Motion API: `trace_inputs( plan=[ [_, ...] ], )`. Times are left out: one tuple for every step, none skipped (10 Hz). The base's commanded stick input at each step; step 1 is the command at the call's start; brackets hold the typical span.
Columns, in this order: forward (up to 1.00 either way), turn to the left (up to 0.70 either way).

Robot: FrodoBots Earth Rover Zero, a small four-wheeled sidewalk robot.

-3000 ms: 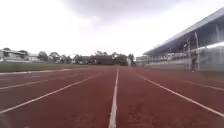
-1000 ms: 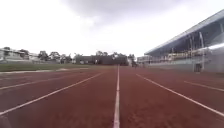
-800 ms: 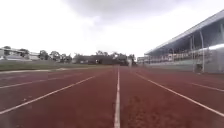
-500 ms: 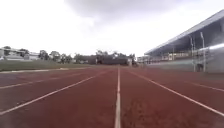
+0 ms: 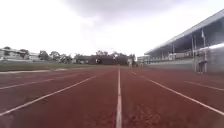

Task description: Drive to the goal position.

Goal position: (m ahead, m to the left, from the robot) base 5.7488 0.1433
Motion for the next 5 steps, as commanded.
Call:
trace_inputs(
  plan=[
    [0.45,0.00],
    [0.45,0.00],
    [0.45,0.00],
    [0.45,0.00],
    [0.45,0.00]
  ],
)
